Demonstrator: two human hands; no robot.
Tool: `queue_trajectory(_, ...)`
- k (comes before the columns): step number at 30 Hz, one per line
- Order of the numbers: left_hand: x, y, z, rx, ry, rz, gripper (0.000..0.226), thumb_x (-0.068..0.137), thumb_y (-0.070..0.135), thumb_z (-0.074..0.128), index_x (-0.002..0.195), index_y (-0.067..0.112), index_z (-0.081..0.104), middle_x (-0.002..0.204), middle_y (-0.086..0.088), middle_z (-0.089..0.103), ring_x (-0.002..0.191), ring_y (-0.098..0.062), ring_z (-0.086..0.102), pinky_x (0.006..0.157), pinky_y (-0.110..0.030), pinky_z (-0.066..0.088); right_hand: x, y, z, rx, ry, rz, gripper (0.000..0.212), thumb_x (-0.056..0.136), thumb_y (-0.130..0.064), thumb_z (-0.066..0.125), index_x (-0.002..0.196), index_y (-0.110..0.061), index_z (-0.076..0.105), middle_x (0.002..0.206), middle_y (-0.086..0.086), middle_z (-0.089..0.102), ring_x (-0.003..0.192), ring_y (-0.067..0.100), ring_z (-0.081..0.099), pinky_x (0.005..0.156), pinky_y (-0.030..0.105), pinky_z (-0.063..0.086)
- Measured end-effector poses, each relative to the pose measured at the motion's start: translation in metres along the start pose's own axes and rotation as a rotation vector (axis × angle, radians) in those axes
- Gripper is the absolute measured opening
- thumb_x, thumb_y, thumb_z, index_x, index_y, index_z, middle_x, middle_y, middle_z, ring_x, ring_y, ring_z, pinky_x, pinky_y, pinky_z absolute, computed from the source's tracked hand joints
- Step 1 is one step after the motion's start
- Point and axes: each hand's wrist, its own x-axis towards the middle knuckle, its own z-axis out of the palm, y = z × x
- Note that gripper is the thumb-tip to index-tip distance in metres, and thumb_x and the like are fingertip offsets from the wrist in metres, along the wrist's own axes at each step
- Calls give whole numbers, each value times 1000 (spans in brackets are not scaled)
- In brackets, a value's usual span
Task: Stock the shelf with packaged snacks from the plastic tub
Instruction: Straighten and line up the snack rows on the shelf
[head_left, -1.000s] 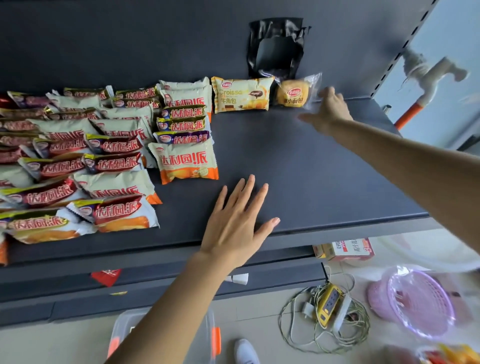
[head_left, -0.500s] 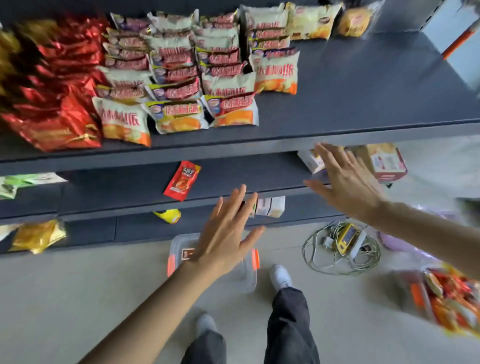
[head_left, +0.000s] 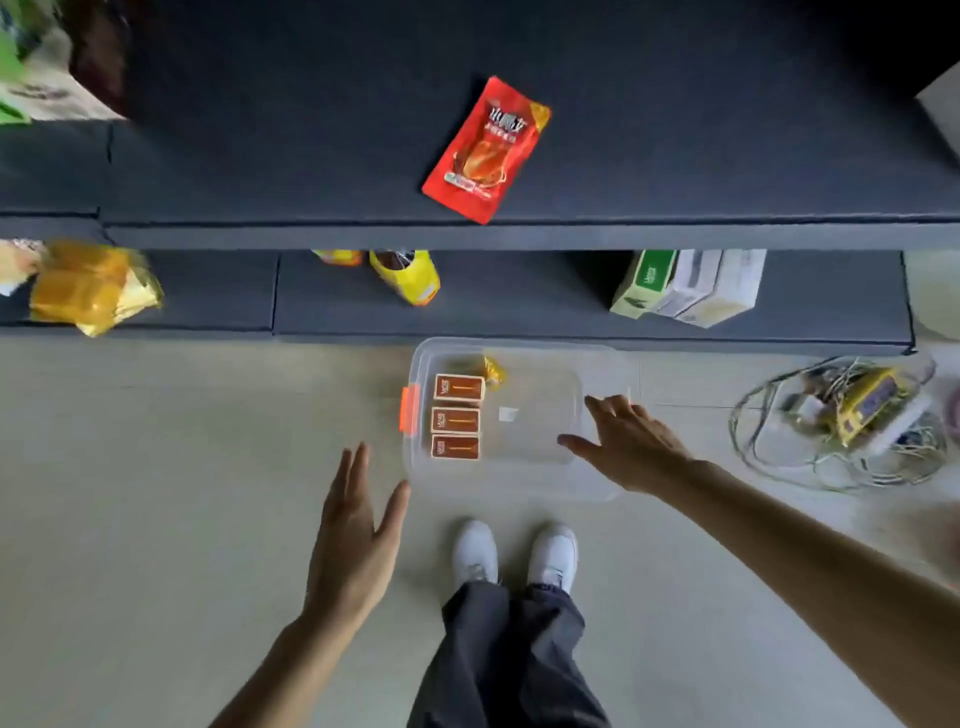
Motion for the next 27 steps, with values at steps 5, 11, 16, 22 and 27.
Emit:
queue_trajectory(5, 82, -47, 96, -97, 21, -140, 76, 94, 53, 38, 154, 23, 3, 162, -1, 0, 149, -17, 4, 117, -35, 15, 112, -6, 88, 410, -38, 109, 60, 96, -52, 41, 144, -16, 37, 144, 14, 40, 128, 31, 43, 99, 31, 36)
queue_trajectory(11, 176, -108, 186, -253, 147, -159, 81, 93, 50, 46, 154, 17, 5, 161, -6, 9, 147, -21, 13, 116, -33, 16, 245, -8, 170, 960, 23, 179, 46, 95, -44, 50, 131, -16, 50, 137, 5, 50, 113, 24, 54, 92, 41, 53)
queue_trajectory(16, 213, -137, 225, -434, 160, -235, 81, 90, 49, 50, 154, 23, 7, 153, -3, 36, 133, -26, 44, 105, -33, 34, 329, -13, 209, 1373, 132, 181, 49, 91, -40, 57, 132, -17, 46, 136, 4, 48, 113, 18, 49, 69, 27, 54)
queue_trajectory(22, 215, -141, 243, -373, 391, -168, 65, 82, 59, 45, 135, 23, 41, 111, 1, 63, 92, -29, 65, 77, -32, 49, 379, -21, 232, 1598, 170, 192, 49, 87, -34, 63, 130, -13, 54, 125, 6, 61, 108, 23, 63, 75, 29, 57)
queue_trajectory(27, 215, -138, 244, -390, 413, -199, 63, 80, 56, 40, 134, 23, 43, 116, -2, 62, 93, -26, 61, 77, -27, 44, 384, -24, 239, 1649, 262, 224, 42, 84, -26, 68, 121, -9, 62, 117, 6, 66, 98, 21, 68, 80, 29, 58)
